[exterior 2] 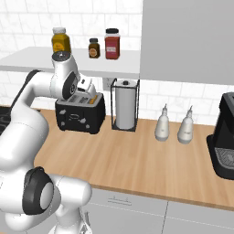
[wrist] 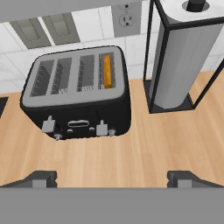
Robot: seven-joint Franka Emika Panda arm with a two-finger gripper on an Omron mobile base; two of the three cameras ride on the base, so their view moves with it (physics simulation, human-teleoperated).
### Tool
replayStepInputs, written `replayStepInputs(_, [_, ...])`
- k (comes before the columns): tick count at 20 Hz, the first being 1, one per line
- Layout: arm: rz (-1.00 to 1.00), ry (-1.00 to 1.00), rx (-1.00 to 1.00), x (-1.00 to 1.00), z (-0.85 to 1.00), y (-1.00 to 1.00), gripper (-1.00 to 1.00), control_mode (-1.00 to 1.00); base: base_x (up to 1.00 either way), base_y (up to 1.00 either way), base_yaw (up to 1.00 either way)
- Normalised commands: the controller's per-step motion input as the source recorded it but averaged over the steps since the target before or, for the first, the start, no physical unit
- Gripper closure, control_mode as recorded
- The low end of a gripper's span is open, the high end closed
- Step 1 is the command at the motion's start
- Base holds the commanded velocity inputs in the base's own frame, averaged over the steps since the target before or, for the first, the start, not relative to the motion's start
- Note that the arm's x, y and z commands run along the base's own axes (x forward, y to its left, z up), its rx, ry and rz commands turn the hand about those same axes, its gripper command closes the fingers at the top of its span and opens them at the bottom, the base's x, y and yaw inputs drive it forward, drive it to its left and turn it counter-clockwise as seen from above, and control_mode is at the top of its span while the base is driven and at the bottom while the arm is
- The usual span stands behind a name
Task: Start the toaster. Once the lever pops up, take the bread to the plate on the dining counter.
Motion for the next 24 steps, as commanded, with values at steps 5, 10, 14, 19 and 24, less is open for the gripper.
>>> replayStepInputs(5, [0.0,0.0,0.0,0.0,0.0,0.0,-1.0,-1.0,0.0,0.0,0.0])
replayStepInputs(10, [0.0,0.0,0.0,0.0,0.0,0.0,-1.0,-1.0,0.0,0.0,0.0])
replayStepInputs(14, [0.0,0.0,0.0,0.0,0.0,0.0,-1.0,-1.0,0.0,0.0,0.0])
replayStepInputs(19, [0.0,0.0,0.0,0.0,0.0,0.0,-1.0,-1.0,0.0,0.0,0.0])
replayStepInputs(24, [0.0,0.0,0.0,0.0,0.0,0.0,-1.0,-1.0,0.0,0.0,0.0])
